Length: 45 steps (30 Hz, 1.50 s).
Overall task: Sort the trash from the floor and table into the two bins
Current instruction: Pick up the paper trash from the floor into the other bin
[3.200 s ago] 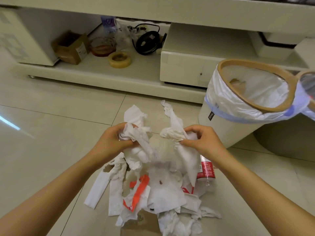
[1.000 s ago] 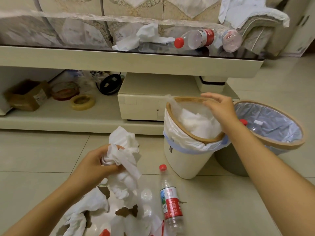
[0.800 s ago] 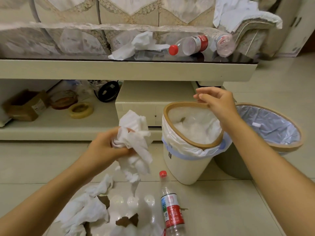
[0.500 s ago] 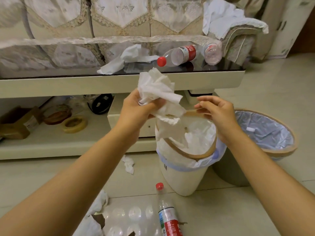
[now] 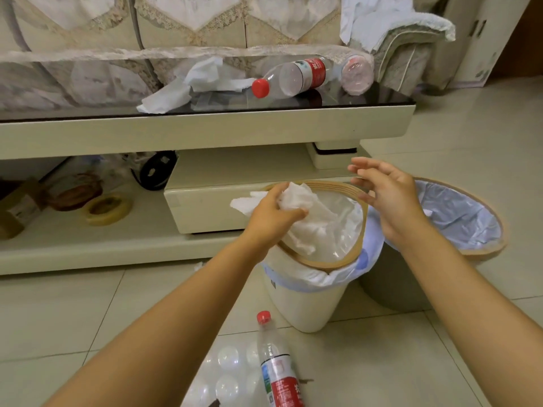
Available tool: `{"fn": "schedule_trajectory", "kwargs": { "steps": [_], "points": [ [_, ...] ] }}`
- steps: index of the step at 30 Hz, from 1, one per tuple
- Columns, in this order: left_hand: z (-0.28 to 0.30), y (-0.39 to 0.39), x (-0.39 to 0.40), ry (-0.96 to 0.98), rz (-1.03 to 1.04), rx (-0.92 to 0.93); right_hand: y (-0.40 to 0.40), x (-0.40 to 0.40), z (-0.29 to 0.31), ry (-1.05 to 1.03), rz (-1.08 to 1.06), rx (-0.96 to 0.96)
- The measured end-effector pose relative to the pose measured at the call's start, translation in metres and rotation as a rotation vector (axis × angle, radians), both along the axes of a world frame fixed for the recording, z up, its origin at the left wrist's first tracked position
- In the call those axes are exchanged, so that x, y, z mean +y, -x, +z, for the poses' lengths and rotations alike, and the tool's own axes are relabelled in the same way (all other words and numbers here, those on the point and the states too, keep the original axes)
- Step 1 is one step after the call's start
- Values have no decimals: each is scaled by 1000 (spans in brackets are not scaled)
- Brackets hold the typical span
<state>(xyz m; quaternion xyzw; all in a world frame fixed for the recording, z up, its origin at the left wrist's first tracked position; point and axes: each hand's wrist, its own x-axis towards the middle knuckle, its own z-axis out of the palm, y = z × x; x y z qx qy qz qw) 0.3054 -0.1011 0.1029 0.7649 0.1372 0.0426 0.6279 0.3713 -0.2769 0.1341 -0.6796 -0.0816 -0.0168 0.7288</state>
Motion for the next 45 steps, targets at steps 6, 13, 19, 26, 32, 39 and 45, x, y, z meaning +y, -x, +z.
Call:
{"fn": "schedule_trajectory", "kwargs": {
  "steps": [6,13,19,26,32,39,45],
  "points": [
    [20,16,9,-219,-190,-9,3,20,-3,135,37,-15],
    [26,133,61,-295,-136,83,58,45,11,229,367,-13],
    [-32,261,126,-275,-19,380,141,82,-11,433,868,-19],
    [-97,334,130,-111,103,468,205,123,-102,731,1159,205],
    [-151,342,115,-103,-18,527,231,129,-175,976,1234,127],
    [-185,339,104,-196,-258,690,256,126,-215,1205,1447,-39],
    [-210,358,94,-246,-305,752,283,124,-239,1420,1293,-473]
  ]
}}
